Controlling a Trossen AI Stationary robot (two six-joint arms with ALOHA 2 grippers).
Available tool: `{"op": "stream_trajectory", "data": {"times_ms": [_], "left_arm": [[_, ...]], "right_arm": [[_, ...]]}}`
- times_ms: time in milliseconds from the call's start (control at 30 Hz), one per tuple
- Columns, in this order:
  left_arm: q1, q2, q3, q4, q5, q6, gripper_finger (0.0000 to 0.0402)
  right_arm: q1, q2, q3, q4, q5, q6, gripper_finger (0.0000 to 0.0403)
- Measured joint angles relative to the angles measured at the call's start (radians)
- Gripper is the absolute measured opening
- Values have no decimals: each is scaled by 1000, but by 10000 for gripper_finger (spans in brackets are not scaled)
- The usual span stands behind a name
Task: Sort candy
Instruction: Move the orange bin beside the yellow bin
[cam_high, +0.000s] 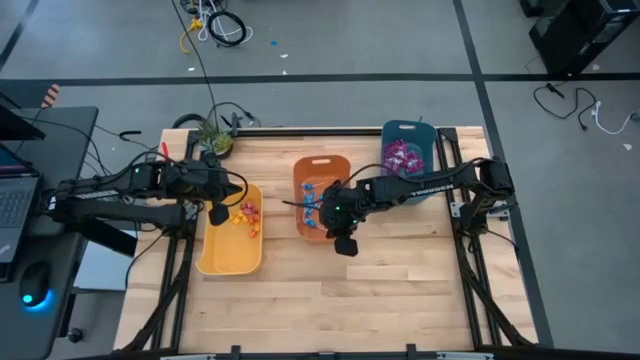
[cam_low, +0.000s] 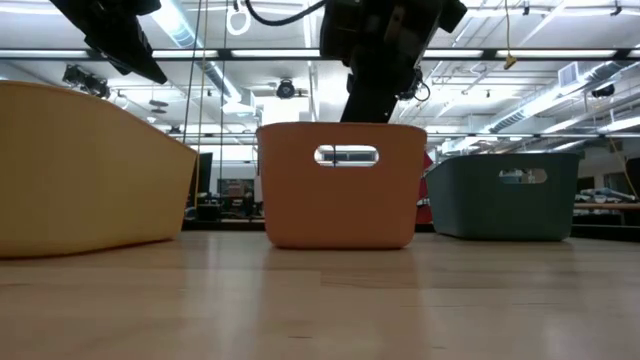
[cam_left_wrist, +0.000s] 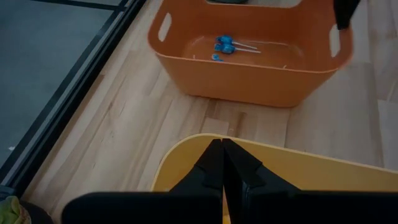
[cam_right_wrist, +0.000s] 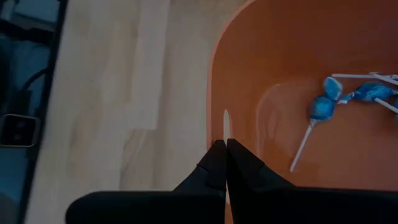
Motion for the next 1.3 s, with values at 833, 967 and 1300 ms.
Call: {"op": "stream_trajectory", "data": {"times_ms": [833,967,1300], "left_arm": [[0,0,0,0,0,0,1],[0,0,0,1,0,0,1],[0,0,0,8,0,0,1]], "right_arm": [[107,0,0,64,-9,99,0],[120,-16,0,46,39,100,0],[128,-131,0,3,111,94,0]]}}
